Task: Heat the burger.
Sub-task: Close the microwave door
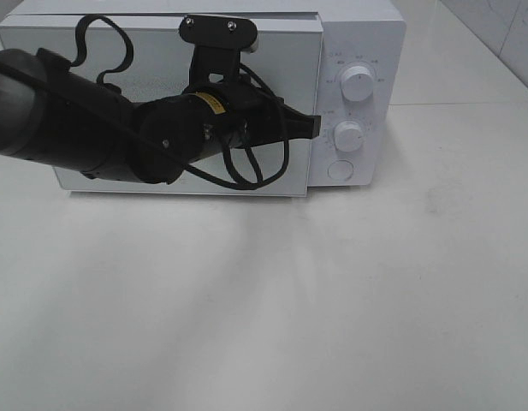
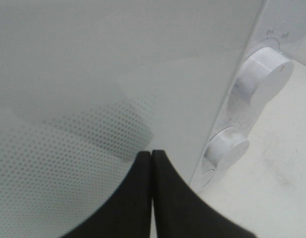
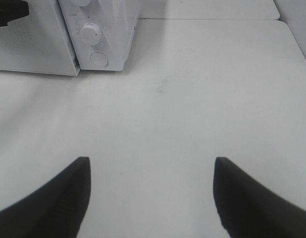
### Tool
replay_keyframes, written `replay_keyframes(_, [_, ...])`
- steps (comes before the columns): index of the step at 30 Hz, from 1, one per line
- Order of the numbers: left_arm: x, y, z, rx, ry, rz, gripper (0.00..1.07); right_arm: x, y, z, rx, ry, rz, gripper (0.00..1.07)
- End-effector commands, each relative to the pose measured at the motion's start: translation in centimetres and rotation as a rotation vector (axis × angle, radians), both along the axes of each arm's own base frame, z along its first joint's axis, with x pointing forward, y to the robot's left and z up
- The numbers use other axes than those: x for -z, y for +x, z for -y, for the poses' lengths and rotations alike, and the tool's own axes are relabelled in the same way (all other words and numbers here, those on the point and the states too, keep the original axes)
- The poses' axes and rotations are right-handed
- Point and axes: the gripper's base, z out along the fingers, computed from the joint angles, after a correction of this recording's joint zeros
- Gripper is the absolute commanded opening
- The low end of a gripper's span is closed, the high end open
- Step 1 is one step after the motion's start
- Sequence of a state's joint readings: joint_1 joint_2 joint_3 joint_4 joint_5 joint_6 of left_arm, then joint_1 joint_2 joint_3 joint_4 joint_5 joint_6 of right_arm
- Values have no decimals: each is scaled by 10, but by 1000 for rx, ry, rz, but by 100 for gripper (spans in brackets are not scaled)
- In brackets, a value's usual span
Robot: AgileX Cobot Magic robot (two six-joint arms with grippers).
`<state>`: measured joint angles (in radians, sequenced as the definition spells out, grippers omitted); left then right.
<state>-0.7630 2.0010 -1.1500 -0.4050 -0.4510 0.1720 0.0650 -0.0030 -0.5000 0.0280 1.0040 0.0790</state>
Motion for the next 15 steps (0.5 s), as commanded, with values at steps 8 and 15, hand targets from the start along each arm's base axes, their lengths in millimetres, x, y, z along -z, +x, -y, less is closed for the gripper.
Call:
replay_keyframes(8, [-3,12,9,-17,-35,41,0,0,-4,0,8,5,35,69])
replay_keyframes(15, [-9,24,18,-17,-60,50,0,0,-4,0,8,5,35,69])
